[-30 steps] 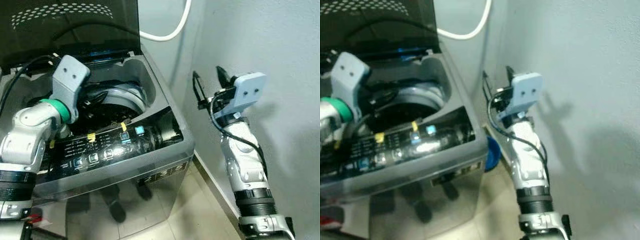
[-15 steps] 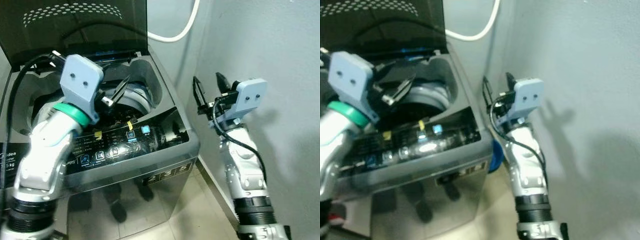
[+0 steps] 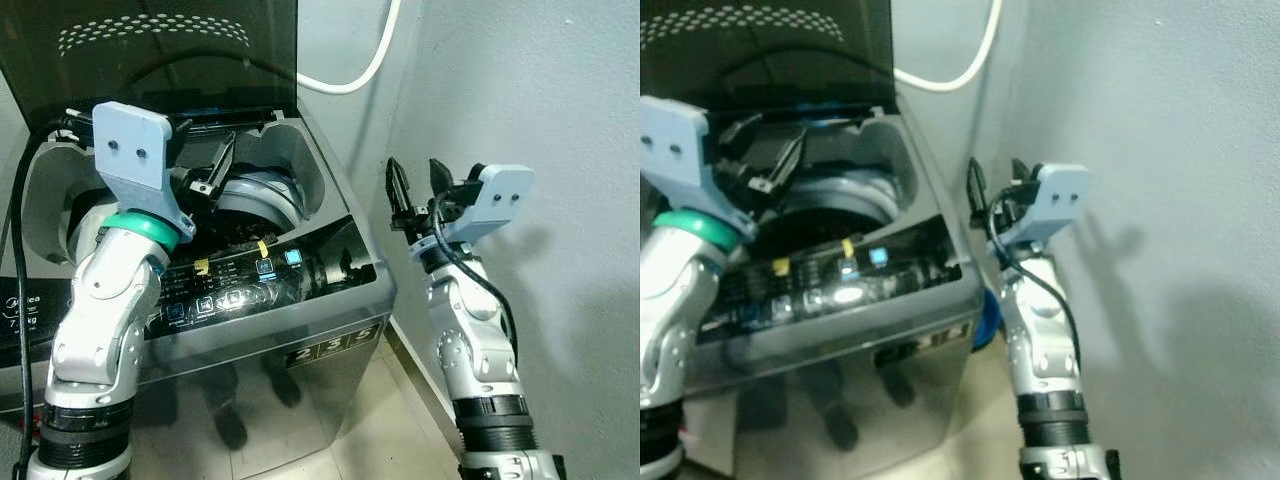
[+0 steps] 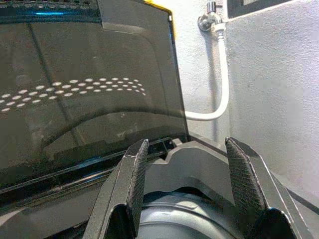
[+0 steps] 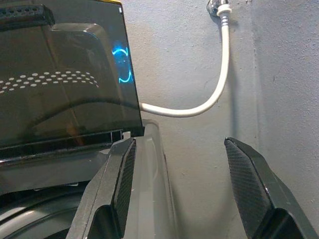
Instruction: Clothes washing
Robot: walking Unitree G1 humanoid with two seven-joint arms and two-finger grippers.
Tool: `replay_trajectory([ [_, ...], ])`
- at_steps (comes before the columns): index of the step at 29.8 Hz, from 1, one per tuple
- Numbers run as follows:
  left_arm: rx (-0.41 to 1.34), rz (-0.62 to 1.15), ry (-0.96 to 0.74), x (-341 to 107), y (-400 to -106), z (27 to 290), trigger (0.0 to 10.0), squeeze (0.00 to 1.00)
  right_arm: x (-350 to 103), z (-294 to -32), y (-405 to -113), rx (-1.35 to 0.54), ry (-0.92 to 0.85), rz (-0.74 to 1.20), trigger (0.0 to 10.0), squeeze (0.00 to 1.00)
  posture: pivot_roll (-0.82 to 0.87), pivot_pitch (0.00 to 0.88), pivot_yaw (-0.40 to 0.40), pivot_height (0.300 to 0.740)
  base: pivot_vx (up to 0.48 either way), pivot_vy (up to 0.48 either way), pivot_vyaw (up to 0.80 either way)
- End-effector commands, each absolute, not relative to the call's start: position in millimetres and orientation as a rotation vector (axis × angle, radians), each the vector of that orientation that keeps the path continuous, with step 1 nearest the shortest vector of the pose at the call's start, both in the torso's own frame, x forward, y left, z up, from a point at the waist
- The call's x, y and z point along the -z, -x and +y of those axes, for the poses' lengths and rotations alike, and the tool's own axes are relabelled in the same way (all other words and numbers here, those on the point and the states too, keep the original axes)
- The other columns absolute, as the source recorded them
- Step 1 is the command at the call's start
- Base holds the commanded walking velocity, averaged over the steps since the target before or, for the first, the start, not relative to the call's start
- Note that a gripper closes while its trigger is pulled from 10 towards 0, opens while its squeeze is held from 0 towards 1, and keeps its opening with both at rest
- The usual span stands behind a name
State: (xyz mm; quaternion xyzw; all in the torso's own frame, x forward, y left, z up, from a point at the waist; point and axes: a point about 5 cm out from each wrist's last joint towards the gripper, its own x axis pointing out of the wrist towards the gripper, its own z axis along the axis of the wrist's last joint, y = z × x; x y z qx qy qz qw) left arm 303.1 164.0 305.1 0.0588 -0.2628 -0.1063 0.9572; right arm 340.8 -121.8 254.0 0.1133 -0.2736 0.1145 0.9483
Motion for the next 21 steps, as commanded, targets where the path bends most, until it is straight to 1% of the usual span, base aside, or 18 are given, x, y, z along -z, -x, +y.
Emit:
replay_trajectory([
  [1, 0.202, -0.511, -0.119, -298.2, -305.3, 166.1, 10.0, 0.0, -251.3, -122.9, -342.3, -0.221, -0.234, -0.539, 10.0, 0.0, 0.09, 0.041, 0.012, 0.731, 0.0, 0.0, 0.0],
  [21, 0.186, -0.495, -0.12, -293.2, -310.6, 166.3, 10.0, 0.0, -248.0, -125.7, -341.7, -0.199, -0.222, -0.533, 10.0, 0.0, 0.09, 0.044, 0.019, 0.731, 0.0, 0.0, 0.0],
])
